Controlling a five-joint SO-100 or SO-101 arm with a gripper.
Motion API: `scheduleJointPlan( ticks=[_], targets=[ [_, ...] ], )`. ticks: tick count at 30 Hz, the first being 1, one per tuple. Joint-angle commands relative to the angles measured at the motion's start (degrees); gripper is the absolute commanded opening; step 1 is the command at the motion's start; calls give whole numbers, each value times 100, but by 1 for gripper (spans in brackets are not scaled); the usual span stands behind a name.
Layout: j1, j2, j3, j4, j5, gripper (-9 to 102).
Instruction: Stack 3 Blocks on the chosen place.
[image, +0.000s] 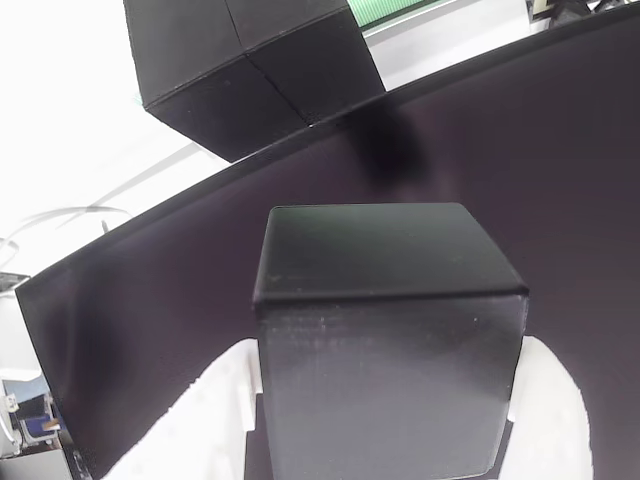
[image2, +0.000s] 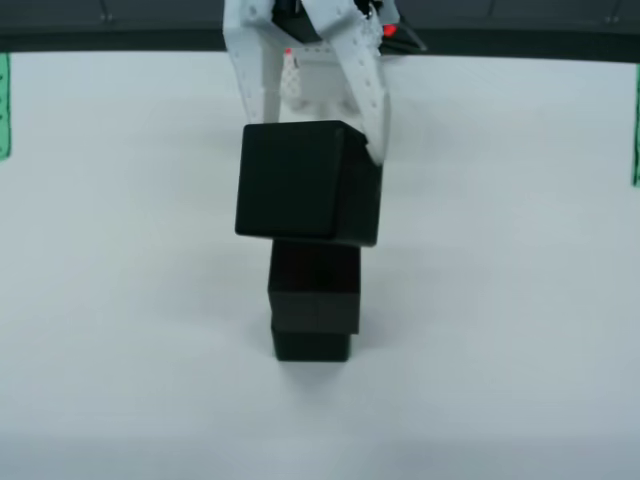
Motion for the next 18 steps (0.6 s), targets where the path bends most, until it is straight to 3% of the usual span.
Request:
scheduleJointPlan(
  ticks=[1, 18],
  targets=[
    [79, 9, 79, -308, -62, 20],
    [281, -9, 334, -694, -141, 36]
  ],
)
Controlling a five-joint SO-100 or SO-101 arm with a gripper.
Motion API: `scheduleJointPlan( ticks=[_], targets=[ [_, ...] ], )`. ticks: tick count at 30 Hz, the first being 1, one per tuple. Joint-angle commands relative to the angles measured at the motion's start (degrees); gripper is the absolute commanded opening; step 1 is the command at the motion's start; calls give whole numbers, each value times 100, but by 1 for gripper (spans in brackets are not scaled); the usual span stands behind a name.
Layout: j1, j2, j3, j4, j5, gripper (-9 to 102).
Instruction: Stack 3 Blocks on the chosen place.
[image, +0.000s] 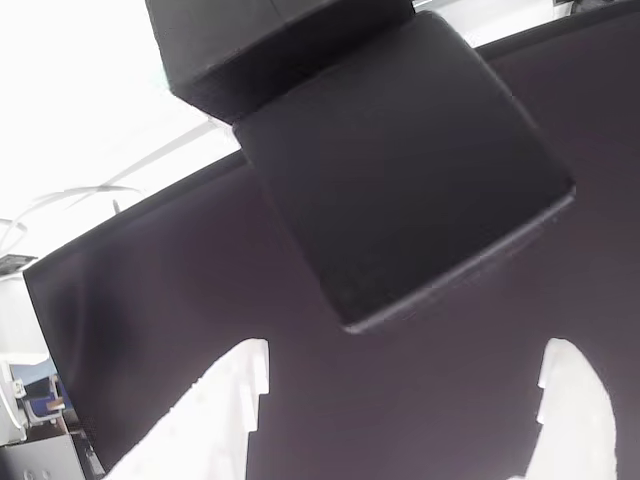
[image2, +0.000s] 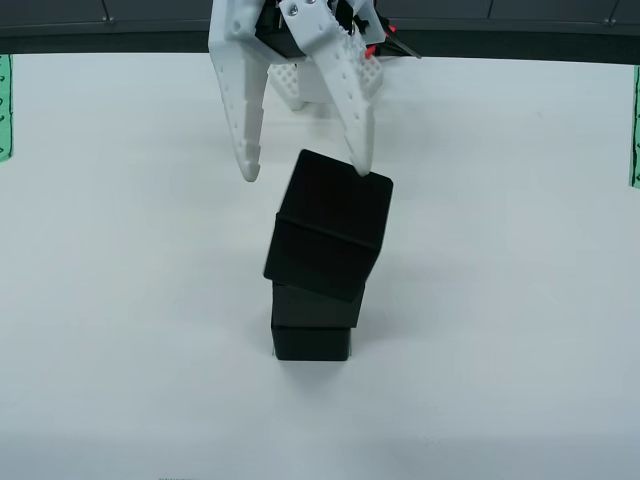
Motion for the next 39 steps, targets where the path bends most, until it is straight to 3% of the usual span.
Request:
scheduleJointPlan(
  ticks=[1, 20, 39],
  targets=[
    [88, 0, 18, -237, -35, 36],
    [202, 105, 132, -466, -9, 36],
    [26, 70, 35, -105, 53, 36]
  ],
)
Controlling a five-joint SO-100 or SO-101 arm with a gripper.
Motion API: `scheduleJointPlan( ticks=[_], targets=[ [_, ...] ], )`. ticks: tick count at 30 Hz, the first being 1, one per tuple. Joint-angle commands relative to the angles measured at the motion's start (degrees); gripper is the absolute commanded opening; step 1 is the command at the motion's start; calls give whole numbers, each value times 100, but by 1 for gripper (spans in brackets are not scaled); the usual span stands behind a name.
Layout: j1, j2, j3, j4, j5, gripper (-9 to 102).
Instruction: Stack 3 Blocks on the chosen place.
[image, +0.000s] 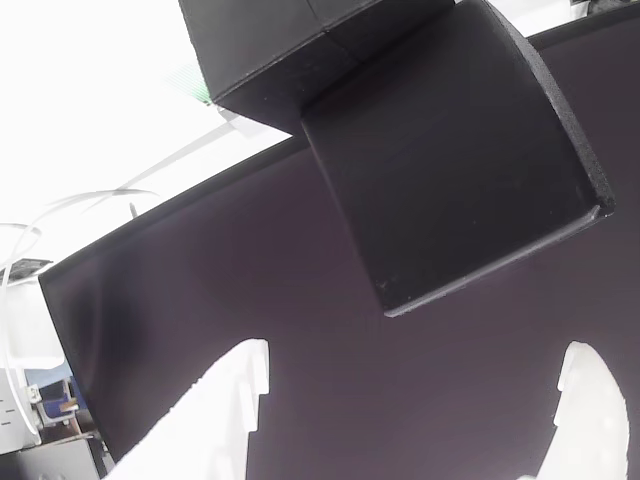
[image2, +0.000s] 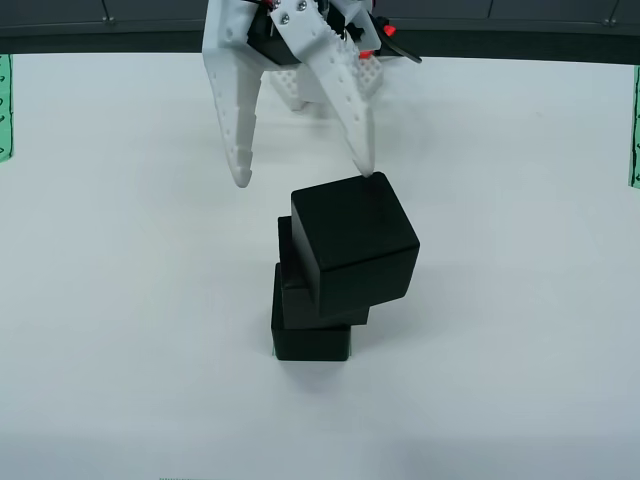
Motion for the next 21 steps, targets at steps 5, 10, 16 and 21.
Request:
scheduleJointPlan(
  ticks=[5, 10, 16, 21],
  targets=[
    [-149, 62, -88, 26, 53, 36],
    [-176, 62, -44, 18, 44, 36],
    [-343, 167, 501, -492, 44, 23],
    [-176, 483, 2136, -1890, -396, 19]
  ],
)
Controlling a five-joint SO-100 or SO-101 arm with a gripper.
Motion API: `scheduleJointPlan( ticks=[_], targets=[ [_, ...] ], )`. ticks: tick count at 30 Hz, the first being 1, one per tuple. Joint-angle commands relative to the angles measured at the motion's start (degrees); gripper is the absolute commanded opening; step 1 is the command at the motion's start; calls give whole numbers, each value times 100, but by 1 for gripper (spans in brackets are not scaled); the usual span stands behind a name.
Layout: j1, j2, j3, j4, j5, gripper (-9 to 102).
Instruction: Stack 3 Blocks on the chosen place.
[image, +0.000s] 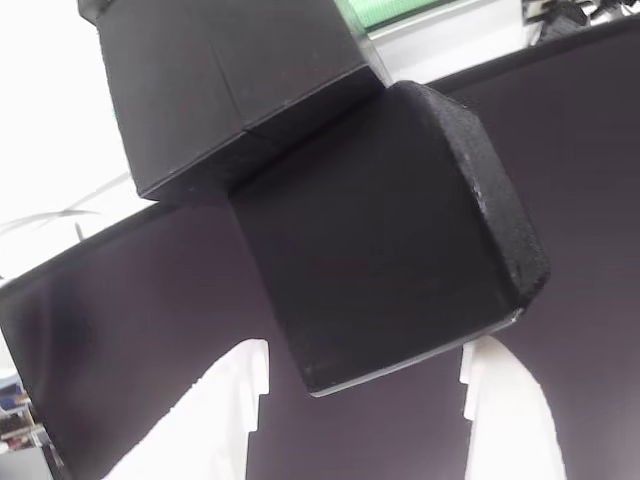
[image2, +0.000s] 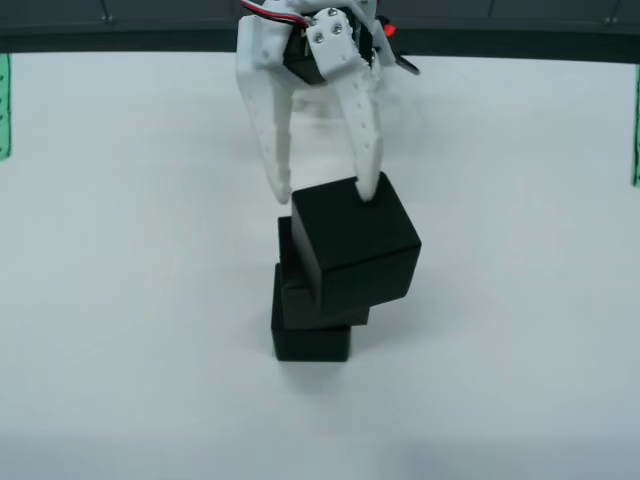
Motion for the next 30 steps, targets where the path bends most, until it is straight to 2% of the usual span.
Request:
scheduleJointPlan(
  ticks=[1, 3, 5, 8, 19, 30],
  targets=[
    [308, 290, 1292, -1222, -316, 19],
    [606, 580, 1723, -1459, -817, 19],
    [809, 940, 2101, -1837, -905, 19],
    [923, 1318, 2496, -1986, -1230, 19],
    [1503, 2399, 2725, -2136, -1292, 19],
    [1468, 2672, 2865, -2250, -844, 16]
  ],
)
